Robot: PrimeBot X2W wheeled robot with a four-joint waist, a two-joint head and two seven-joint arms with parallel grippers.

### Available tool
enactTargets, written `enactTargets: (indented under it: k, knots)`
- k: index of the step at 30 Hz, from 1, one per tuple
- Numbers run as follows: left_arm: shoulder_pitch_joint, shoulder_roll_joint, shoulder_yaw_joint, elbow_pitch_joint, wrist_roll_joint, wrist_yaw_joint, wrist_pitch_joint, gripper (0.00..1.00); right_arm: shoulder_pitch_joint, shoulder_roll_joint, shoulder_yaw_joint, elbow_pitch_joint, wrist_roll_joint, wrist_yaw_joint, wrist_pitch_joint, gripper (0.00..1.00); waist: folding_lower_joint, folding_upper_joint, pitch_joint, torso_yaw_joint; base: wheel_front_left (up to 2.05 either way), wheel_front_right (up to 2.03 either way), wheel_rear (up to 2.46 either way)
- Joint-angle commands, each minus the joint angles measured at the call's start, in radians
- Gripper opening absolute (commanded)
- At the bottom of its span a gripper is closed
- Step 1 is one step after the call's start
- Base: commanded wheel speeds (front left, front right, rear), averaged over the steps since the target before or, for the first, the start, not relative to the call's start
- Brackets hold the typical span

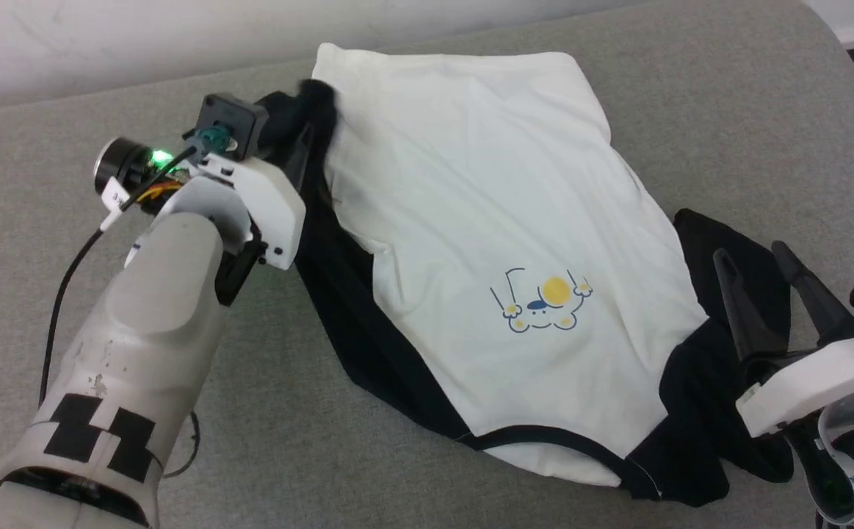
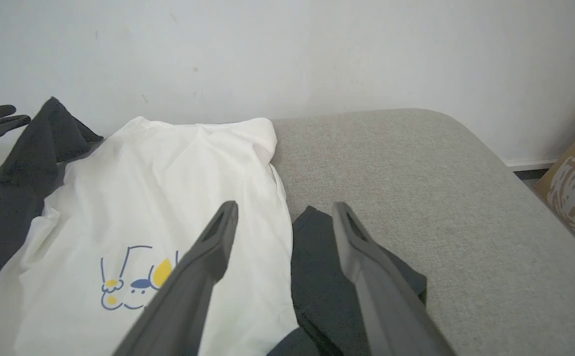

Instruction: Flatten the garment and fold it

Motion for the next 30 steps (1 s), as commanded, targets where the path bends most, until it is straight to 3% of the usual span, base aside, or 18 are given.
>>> enactTargets:
  k: [1,7,14,20,25,30]
  knots:
    - [-0.011,-0.001,-0.003,0.02,-0.007,-0.007,-0.016,1.0,-0.017,0.002,0.003,0.003,-0.008,-0.001,-0.003,1.0,-0.0001,0.0,-0.021,0.014,0.0,0.0,0.0]
    - [0.005,-0.015,0.02,0.083,-0.054,-0.015,-0.09,1.0,0.008,-0.006,0.003,0.007,-0.009,-0.001,0.006,1.0,-0.0001,0.0,-0.101,0.059,0.0,0.0,0.0]
    - [0.131,-0.052,0.081,0.038,-0.14,0.012,-0.126,1.0,0.076,0.005,-0.022,-0.016,-0.016,-0.001,0.034,1.0,-0.0001,0.0,-0.189,0.116,0.0,0.0,0.0]
    - [0.344,-0.114,0.062,-0.066,-0.206,0.026,0.038,1.0,0.128,0.029,-0.037,-0.05,-0.018,-0.001,0.058,1.0,-0.0001,0.0,-0.215,0.145,0.0,0.0,0.0]
    - [0.472,-0.14,0.016,-0.191,-0.219,0.062,0.181,1.0,0.145,0.04,-0.039,-0.07,-0.017,-0.001,0.07,1.0,-0.0001,0.0,-0.203,0.153,0.0,0.0,0.0]
    - [0.562,-0.134,-0.015,-0.351,-0.212,0.144,0.311,1.0,0.146,0.046,-0.032,-0.085,-0.015,-0.001,0.076,1.0,-0.0001,0.0,-0.17,0.148,0.0,0.0,0.0]
